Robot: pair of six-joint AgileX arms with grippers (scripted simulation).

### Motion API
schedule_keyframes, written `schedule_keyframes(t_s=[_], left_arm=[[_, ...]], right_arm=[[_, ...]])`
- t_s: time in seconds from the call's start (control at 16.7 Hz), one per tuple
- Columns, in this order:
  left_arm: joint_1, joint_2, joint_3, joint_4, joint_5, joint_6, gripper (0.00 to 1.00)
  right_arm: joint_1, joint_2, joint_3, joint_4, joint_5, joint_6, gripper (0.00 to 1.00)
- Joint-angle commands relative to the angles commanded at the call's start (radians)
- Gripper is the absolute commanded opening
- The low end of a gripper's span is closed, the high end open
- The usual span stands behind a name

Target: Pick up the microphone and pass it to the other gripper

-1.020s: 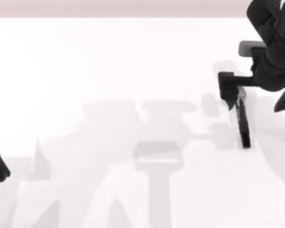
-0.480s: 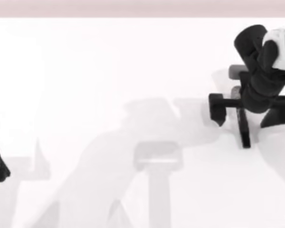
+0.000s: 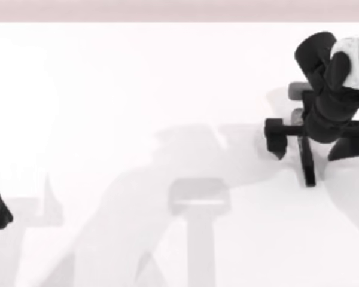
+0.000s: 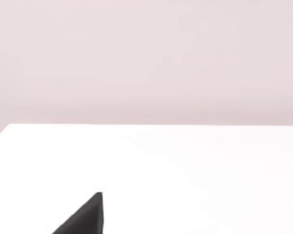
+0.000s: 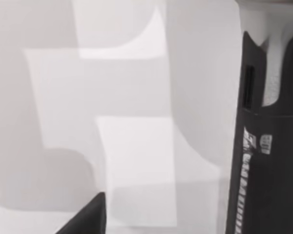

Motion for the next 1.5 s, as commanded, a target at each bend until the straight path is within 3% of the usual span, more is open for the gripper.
schedule_keyframes(t_s=[0.6,1.08,1.14,1.32,1.5], left_arm=[[0.0,0.0,0.0,0.0,0.0,0.0,1.0],[0.0,0.0,0.0,0.0,0.0,0.0,1.0],[0.0,0.0,0.0,0.0,0.0,0.0,1.0],[0.0,0.0,0.0,0.0,0.0,0.0,1.0],[0.0,0.0,0.0,0.0,0.0,0.0,1.0]], right_arm=[[0.0,0.0,0.0,0.0,0.0,0.0,0.02],[0.0,0.0,0.0,0.0,0.0,0.0,0.0],[-0.007,-0.06,0.013,-0.035,0.055,-0.029,0.0],[-0.006,-0.066,0.007,-0.002,0.042,-0.037,0.0],[-0.006,-0.087,-0.018,0.122,-0.004,-0.059,0.0]])
